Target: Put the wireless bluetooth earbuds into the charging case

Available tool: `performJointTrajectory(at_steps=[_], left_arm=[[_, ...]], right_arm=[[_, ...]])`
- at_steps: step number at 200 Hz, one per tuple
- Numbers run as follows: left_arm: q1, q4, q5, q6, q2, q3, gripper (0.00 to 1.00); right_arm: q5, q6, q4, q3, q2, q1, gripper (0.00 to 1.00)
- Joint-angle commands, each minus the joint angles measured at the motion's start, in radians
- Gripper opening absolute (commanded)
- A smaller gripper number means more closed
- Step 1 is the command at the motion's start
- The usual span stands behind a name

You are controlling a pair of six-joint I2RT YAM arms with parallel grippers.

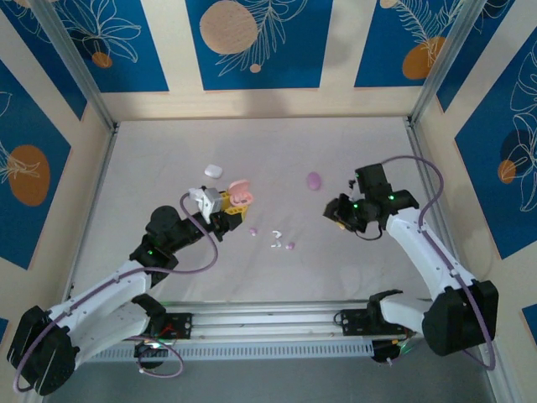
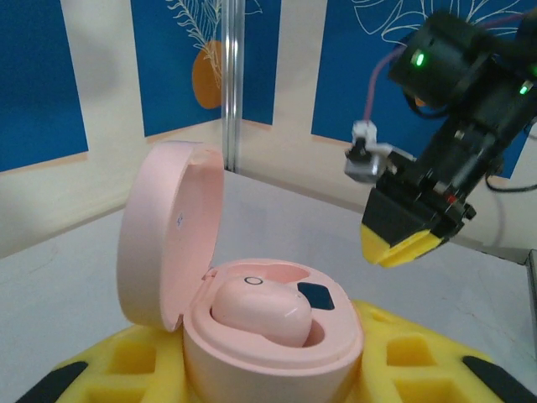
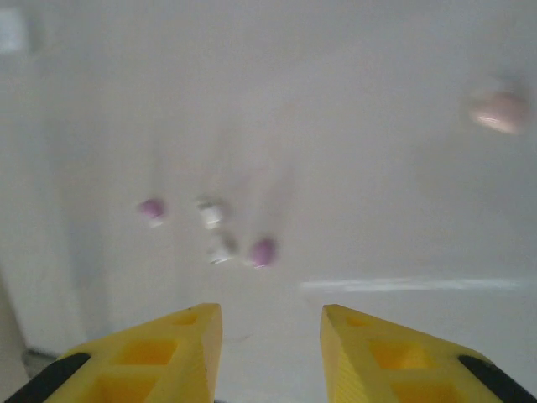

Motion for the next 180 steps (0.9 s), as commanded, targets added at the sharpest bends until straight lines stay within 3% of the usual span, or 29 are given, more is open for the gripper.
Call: performJointTrajectory(at_steps=[1, 24, 57, 79, 104, 180], left_arm=[[-0.009, 0.013, -0.004, 0.014, -0.002, -0.004, 0.29], [-0.01, 0.012, 0.001, 0.014, -0.01, -0.006, 0.29], [-0.009, 0.013, 0.0, 0.017, -0.012, -0.008, 0.29], [-0.009, 0.01, 0.003, 0.018, -0.014, -0.004, 0.29], [-0.01, 0.006, -0.004, 0.019, -0.021, -0.007, 0.29], [-0.009, -0.003, -0.01, 0.025, -0.025, -0.003, 0.29]], right_arm=[[0.008, -0.03, 0.001, -0.04, 0.015, -0.119, 0.37], [0.001, -0.085, 0.034, -0.035, 0.102, -0.193, 0.38], [-0.035, -0.136, 0.08, 0.003, 0.256, -0.187, 0.39], [0.004, -0.143, 0.057, 0.046, 0.351, -0.178, 0.4], [-0.06, -0.107, 0.117, 0.025, 0.386, -0.16, 0.41], [-0.018, -0.08, 0.117, 0.042, 0.458, -0.098, 0.43]])
